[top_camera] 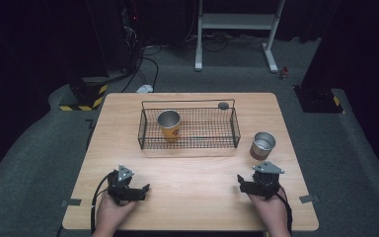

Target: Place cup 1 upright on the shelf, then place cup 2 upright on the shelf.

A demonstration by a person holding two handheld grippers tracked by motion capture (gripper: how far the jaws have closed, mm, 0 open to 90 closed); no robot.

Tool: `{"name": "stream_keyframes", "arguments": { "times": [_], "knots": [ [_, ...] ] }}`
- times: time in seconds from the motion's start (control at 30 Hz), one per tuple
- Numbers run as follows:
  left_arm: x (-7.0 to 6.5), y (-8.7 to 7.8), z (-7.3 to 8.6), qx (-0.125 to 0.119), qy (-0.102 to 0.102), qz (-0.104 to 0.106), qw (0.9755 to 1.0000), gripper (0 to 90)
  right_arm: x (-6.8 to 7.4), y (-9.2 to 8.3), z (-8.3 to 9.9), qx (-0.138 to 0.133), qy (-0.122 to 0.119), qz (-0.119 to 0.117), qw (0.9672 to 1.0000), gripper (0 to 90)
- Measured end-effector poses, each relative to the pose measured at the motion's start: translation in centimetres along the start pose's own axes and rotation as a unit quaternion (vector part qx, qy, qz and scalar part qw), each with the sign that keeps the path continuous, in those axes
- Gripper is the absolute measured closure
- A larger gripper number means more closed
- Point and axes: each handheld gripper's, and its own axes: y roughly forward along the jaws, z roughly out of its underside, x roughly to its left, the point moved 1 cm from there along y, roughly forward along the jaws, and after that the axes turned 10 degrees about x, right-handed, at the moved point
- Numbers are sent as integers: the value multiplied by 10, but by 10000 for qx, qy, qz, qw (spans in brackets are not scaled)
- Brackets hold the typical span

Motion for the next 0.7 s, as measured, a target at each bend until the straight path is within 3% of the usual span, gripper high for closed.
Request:
{"name": "stream_keyframes", "arguments": {
  "times": [0.2, 0.53, 0.63, 0.7],
  "knots": [
    [1, 0, 0, 4, 41, 9, 10000, 1, -12, -4, -5, -132, 76, 132, 9998, 100],
    [0, 0, -1, 8, 28, 34, 10000, 2, -36, 6, -6, -157, 261, 369, 9989, 103],
    [1, 1, -1, 2, 19, 38, 10000, 2, -43, 8, -9, -163, 365, 533, 9978, 100],
    [1, 1, -1, 1, 16, 45, 10000, 3, -48, 10, -10, -204, 448, 475, 9977, 100]
  ]
}}
